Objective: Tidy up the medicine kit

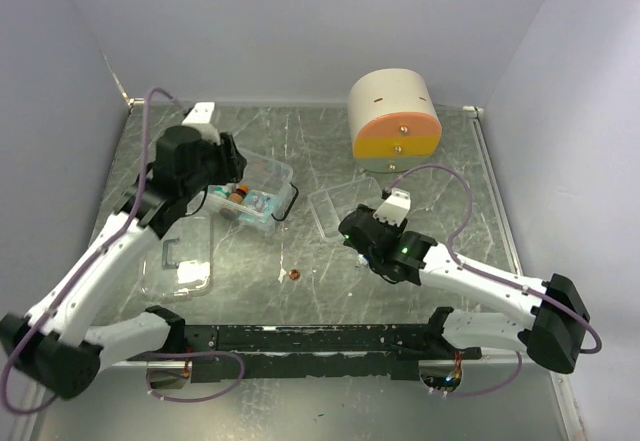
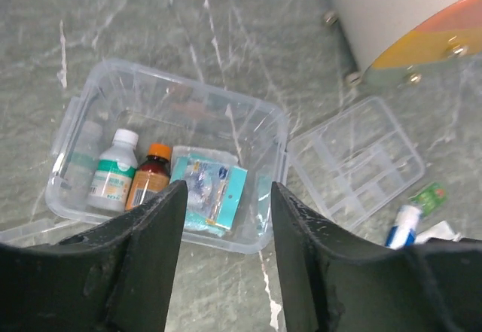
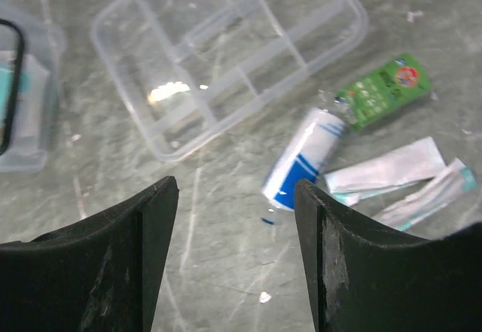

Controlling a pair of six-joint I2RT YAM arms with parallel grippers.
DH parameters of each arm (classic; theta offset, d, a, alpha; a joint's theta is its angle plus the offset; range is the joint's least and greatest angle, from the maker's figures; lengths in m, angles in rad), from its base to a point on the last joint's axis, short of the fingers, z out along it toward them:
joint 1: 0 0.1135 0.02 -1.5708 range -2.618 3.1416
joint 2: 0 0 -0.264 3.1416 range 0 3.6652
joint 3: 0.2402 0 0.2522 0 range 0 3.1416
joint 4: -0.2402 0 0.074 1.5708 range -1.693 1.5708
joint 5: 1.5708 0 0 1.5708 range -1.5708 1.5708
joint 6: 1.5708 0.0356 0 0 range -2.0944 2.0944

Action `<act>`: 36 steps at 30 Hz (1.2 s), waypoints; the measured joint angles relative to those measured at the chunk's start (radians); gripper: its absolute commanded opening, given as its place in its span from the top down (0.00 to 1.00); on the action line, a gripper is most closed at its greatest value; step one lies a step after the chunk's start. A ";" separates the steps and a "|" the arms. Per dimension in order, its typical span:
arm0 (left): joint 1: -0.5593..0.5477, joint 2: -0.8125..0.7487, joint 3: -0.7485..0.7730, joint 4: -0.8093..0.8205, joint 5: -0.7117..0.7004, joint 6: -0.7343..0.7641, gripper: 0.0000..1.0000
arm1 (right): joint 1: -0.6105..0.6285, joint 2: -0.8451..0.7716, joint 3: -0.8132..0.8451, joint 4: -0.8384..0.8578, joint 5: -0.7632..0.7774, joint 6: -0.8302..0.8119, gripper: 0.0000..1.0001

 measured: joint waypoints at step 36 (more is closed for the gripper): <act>0.000 -0.301 -0.304 0.370 0.142 0.058 0.24 | -0.217 0.253 -0.104 0.068 -0.301 0.044 0.70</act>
